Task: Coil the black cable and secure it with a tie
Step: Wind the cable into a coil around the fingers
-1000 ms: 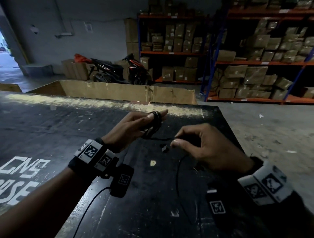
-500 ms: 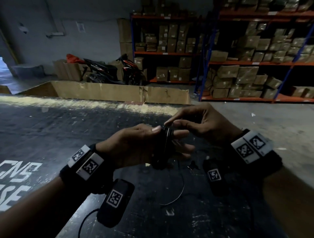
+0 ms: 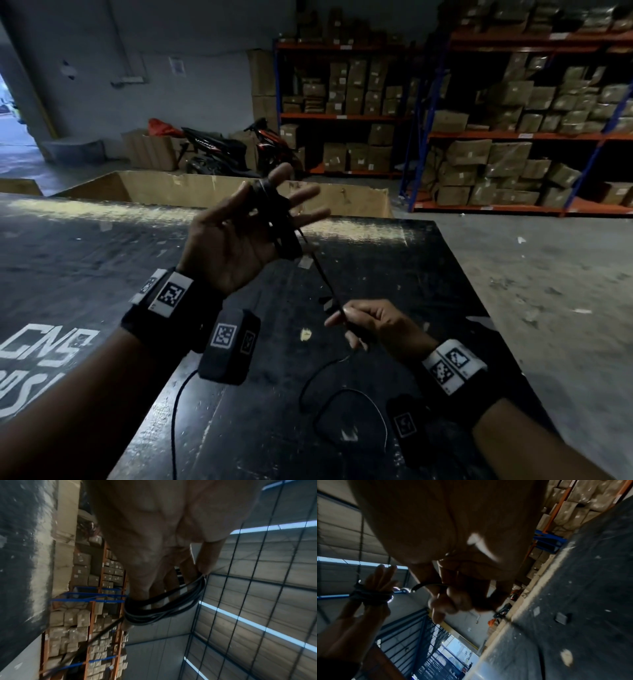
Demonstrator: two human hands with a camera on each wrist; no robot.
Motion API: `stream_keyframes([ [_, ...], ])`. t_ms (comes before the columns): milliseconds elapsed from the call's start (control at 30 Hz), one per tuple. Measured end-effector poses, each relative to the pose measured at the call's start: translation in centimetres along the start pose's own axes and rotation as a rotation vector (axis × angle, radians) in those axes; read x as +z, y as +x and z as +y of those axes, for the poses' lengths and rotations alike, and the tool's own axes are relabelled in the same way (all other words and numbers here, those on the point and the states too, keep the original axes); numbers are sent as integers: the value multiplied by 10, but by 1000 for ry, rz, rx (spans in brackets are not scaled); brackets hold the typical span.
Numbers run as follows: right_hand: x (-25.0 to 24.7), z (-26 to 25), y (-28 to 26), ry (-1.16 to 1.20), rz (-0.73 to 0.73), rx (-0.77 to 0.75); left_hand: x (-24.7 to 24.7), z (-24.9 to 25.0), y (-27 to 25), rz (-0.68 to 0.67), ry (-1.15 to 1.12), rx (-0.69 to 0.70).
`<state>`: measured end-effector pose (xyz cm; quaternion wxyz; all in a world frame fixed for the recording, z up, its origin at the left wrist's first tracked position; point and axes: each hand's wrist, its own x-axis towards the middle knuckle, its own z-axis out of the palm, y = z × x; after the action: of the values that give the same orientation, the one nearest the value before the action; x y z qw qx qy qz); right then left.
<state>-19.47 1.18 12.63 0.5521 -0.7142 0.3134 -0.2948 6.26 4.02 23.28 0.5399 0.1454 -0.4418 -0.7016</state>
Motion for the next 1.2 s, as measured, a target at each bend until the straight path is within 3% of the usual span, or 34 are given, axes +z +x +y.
stream_keyframes([
  [100,8,21,-6,4,91,78,-13,15,2,160,10,157],
  [233,12,29,-16,-4,230,-43,-32,18,3,309,78,255],
  [467,31,-12,-40,-527,60,-195,-57,-5,6,463,192,250],
  [633,29,-82,-46,-645,104,-341,-48,-34,-2,400,472,99],
  [733,12,-111,-35,-772,159,-411,-35,-55,-11,275,645,-77],
  [833,-8,-131,-23,-814,222,-457,-16,-62,-23,133,601,-204],
  [1000,-33,-132,-5,-678,239,-485,3,-58,-39,-101,343,-255],
  [1066,-35,-118,2,-561,199,-469,14,-54,-43,-177,219,-262],
  [1200,-15,-74,5,-94,69,-314,29,-44,-40,-254,23,-215],
])
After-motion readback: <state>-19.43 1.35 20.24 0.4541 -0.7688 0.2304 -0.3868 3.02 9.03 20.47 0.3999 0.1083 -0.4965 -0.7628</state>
